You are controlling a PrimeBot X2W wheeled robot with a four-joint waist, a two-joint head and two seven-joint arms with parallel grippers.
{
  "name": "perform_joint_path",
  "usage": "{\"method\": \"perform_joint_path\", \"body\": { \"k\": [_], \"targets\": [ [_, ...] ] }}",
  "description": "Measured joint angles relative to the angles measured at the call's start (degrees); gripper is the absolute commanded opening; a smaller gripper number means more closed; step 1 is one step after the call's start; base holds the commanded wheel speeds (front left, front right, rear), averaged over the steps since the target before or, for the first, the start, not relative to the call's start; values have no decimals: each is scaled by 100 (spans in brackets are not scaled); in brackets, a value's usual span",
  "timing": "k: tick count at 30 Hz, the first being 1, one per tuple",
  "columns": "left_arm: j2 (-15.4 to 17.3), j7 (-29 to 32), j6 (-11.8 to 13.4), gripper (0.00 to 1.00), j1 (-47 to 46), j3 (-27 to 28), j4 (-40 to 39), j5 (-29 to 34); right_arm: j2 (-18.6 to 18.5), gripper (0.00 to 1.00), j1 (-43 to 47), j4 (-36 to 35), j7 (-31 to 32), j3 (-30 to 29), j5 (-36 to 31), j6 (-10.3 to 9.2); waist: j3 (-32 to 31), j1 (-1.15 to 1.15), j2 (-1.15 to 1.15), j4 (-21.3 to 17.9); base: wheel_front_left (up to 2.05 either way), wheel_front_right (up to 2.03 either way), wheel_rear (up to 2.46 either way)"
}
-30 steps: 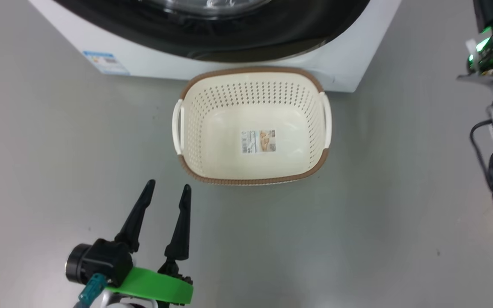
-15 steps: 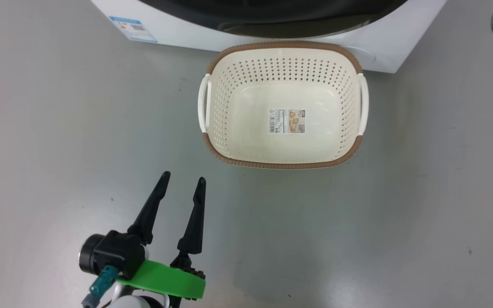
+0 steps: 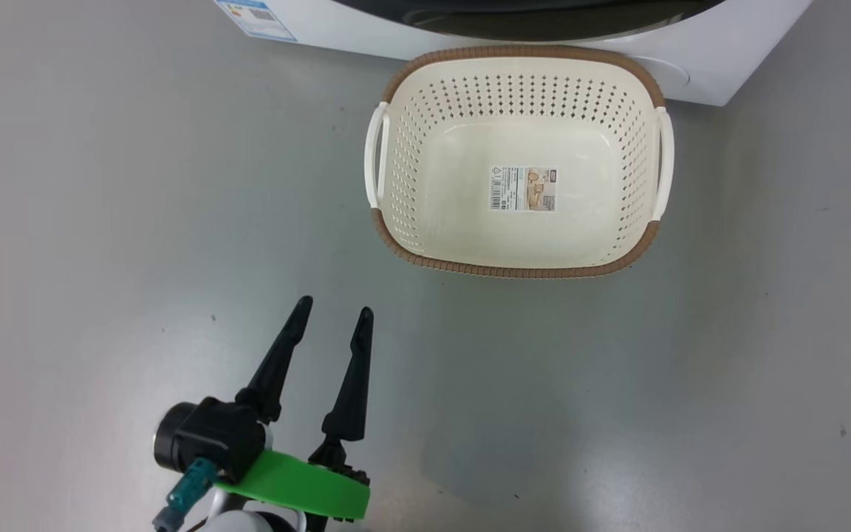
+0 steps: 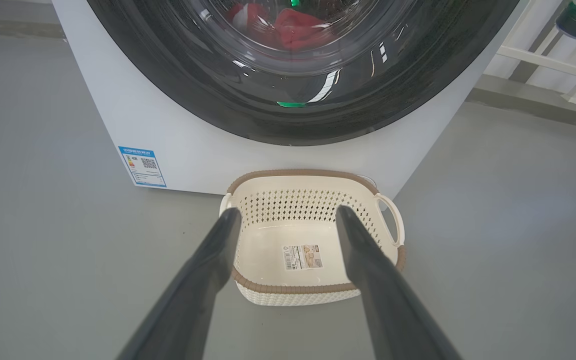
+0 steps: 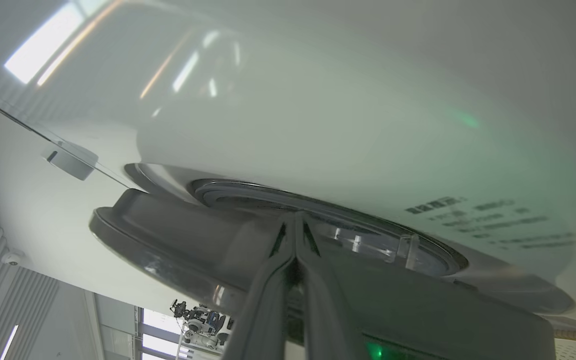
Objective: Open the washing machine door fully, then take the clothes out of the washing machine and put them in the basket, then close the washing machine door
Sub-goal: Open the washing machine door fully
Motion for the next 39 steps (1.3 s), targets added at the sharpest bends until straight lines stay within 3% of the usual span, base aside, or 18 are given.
{"method": "perform_joint_path", "body": {
  "k": [19, 39],
  "targets": [
    [-4, 0, 12, 100, -71, -82, -12, -49, 14, 0, -186, 447, 693, 283, -137, -43, -148, 0, 0, 43, 0, 0, 0],
    [-2, 0, 18, 100, 97, 3, -16, -51, 377, 0, 771, 212, 1106, 569, -196, -43, -737, 0, 0, -19, 0, 0, 0]
  ]
}}
